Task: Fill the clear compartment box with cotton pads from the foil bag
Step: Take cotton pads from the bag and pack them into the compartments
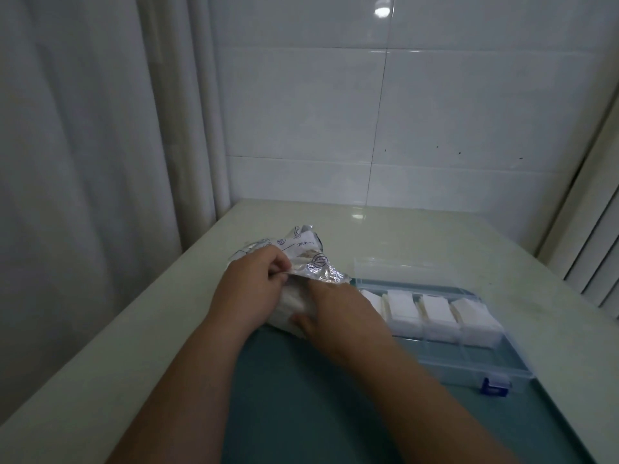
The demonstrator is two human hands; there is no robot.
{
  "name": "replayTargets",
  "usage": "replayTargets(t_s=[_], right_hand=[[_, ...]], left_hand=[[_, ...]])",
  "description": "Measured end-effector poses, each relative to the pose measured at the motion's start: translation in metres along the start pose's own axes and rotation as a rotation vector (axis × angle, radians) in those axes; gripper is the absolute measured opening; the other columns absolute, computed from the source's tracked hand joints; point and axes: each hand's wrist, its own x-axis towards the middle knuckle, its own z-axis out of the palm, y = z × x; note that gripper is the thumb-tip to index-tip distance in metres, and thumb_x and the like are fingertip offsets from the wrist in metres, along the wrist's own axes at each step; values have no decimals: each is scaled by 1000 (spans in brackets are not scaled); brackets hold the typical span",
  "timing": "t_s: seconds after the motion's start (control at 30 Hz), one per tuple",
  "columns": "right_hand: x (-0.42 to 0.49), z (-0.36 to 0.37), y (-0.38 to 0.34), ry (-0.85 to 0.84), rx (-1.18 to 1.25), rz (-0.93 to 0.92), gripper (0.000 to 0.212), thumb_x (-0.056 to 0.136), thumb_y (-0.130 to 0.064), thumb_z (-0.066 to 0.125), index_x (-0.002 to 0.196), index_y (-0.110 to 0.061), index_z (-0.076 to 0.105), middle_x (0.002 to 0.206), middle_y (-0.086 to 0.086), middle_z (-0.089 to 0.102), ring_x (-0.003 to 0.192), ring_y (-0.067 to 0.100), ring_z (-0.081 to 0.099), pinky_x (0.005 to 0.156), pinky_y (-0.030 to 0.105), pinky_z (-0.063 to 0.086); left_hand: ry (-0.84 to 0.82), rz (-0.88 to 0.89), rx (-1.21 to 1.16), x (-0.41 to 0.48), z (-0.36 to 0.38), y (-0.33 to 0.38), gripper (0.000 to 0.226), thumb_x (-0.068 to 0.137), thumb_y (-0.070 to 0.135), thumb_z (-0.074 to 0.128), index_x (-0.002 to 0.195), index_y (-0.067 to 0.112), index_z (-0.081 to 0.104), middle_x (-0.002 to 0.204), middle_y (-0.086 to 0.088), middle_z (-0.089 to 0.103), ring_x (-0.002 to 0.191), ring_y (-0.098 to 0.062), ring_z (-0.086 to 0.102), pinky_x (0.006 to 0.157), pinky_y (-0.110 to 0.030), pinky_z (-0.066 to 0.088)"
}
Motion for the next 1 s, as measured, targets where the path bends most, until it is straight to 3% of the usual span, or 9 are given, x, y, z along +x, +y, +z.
replayTargets(t_s=[0.1, 0.23, 0.43, 0.53, 0.63, 0.73, 0.83, 0.9, 1.0], right_hand=[[1, 1, 0, -27, -26, 5, 49, 87, -40, 59, 132, -23, 50, 126, 6, 60, 112, 28, 56, 92, 35, 46], [-3, -3, -3, -92, -36, -3, 30, 87, -38, 58, 112, -21, 59, 112, 6, 63, 103, 28, 59, 77, 29, 41], [-14, -20, -3, -101, 77, 14, 28, 80, -36, 62, 107, -27, 61, 107, 1, 63, 99, 23, 58, 71, 25, 36], [-22, -31, 2, -108, 153, 65, 34, 79, -35, 62, 112, -30, 61, 105, -1, 66, 94, 19, 59, 71, 24, 41], [-28, -42, 13, -70, 281, 125, 28, 75, -29, 64, 103, -31, 63, 95, -4, 67, 85, 16, 61, 71, 27, 49], [-27, -49, 26, -17, 396, 178, 24, 74, -25, 67, 96, -31, 60, 88, -8, 66, 77, 9, 61, 67, 28, 51], [-26, -55, 34, -8, 515, 214, 36, 80, -24, 69, 106, -36, 48, 91, -11, 65, 77, 6, 61, 62, 25, 48], [-25, -57, 39, 5, 575, 244, 38, 82, -24, 69, 109, -35, 46, 91, -7, 68, 73, 10, 63, 59, 25, 48], [-24, -64, 46, 60, 654, 286, 38, 82, -22, 72, 108, -33, 46, 89, -4, 70, 72, 15, 67, 68, 35, 57]], left_hand=[[2, -7, -7, 1, 0, 0, 16, 84, 13, 67, 83, 29, 65, 84, 13, 68, 85, -3, 62, 72, -16, 42], [-9, -13, -13, 1, 1, -1, 14, 84, 13, 68, 84, 27, 65, 85, 11, 69, 85, -4, 63, 75, -21, 45], [-27, -29, 0, 0, 0, -1, 17, 83, 12, 65, 81, 28, 64, 83, 12, 67, 83, -3, 62, 75, -23, 48], [-18, -47, 10, -1, 0, 0, 22, 76, 6, 61, 77, 27, 65, 81, 13, 66, 81, -2, 61, 71, -21, 47], [-35, -55, 9, -2, 0, 3, 24, 70, 5, 61, 74, 28, 65, 79, 17, 66, 81, 3, 61, 66, -13, 42], [-81, -44, 11, -7, 0, 7, 24, 73, 8, 59, 79, 31, 66, 81, 19, 64, 83, 1, 60, 72, -22, 48], [-79, 10, 98, -10, 0, 15, 34, 73, 7, 56, 93, 33, 66, 91, 20, 62, 90, -7, 56, 82, -31, 49], [-40, 42, 24, -10, 2, 20, 40, 72, 2, 56, 96, 33, 64, 98, 20, 62, 95, -6, 54, 82, -23, 43], [16, -64, -279, -11, 4, 34, 37, 75, -5, 56, 92, 27, 63, 96, 15, 66, 91, -3, 58, 71, -9, 39]])
